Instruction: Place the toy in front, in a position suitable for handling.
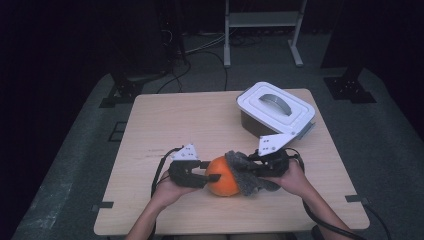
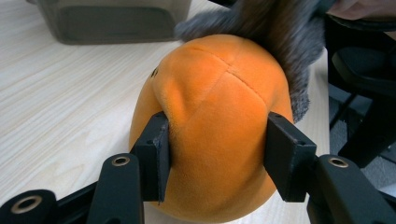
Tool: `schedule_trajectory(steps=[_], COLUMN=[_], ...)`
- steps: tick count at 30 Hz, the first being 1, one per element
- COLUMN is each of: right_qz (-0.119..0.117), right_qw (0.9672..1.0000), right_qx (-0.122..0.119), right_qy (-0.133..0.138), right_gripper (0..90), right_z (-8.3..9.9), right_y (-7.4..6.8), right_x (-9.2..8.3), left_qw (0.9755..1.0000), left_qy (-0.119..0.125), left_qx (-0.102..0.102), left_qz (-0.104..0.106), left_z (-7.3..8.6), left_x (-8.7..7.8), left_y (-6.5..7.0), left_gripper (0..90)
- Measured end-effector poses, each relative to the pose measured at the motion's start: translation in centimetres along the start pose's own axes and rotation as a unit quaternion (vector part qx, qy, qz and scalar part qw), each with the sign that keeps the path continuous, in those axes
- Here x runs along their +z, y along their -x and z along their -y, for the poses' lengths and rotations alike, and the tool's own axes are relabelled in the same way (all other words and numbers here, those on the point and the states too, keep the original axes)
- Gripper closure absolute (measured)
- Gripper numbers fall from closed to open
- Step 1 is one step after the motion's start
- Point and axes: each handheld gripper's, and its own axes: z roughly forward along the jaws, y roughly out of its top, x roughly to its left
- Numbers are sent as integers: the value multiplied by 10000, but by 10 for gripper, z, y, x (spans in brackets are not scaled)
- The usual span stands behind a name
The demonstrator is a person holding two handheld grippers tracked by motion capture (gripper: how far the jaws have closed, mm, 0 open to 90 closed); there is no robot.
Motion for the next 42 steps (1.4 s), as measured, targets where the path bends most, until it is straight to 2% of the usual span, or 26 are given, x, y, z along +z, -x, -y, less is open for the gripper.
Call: schedule_trajectory(steps=[2, 4, 5, 6, 10, 14, 18, 19, 20, 22, 24, 26, 28, 32, 36, 38, 42], right_qz=[-32, -115, -75, -75, -91, -256, -280, -278, -282, -310, -335, -352, -325, -274, -219, -112, -187], right_qw=[9999, 9998, 9997, 9997, 9994, 9988, 9982, 9981, 9979, 9975, 9972, 9969, 9967, 9966, 9966, 9980, 9991], right_qx=[25, 150, 231, 231, 324, 410, 504, 529, 555, 608, 643, 684, 723, 759, 786, 623, 281], right_qy=[-94, -27, -26, -26, 11, 98, 148, 146, 153, 163, 162, 179, 186, 180, 110, 62, 248], right_gripper=[755, 756, 756, 756, 755, 755, 755, 754, 754, 753, 753, 753, 753, 751, 751, 753, 753], right_z=[6, 15, 23, 23, 35, 47, 54, 55, 56, 57, 58, 60, 60, 61, 57, 47, 21], right_y=[4, 7, 10, 10, 15, 19, 24, 25, 26, 28, 29, 31, 33, 34, 32, 27, 13], right_x=[8, 9, 6, 6, -4, -9, -13, -13, -13, -12, -11, -11, -11, -9, -9, -13, -20], left_qw=[10000, 9998, 9996, 9995, 9986, 9971, 9962, 9958, 9956, 9959, 9964, 9971, 9972, 9974, 9986, 9992, 9995], left_qy=[-1, 82, 165, 199, 279, 283, 227, 111, 40, 55, 16, 19, -23, -148, -164, -105, -68], left_qx=[85, 152, 178, 230, 450, 635, 402, 259, 207, 222, 246, 327, 382, 469, 356, 136, 66], left_qz=[42, 102, 108, 95, 75, 317, 739, 874, 913, 871, 810, 691, 636, 529, 358, 349, 305], left_z=[3, 5, 5, 4, 5, 3, -1, -1, 0, 2, 1, -1, -2, -4, -1, 0, 2], left_x=[1, -1, -1, -2, 4, 16, 27, 32, 34, 37, 36, 33, 31, 27, 23, 20, 14], left_y=[0, -2, -3, -3, -6, -9, -17, -18, -18, -15, -11, -5, 0, 10, 13, 11, 11], left_gripper=[428, 372, 335, 335, 237, 176, 169, 177, 177, 192, 246, 343, 394, 439, 479, 479, 479])
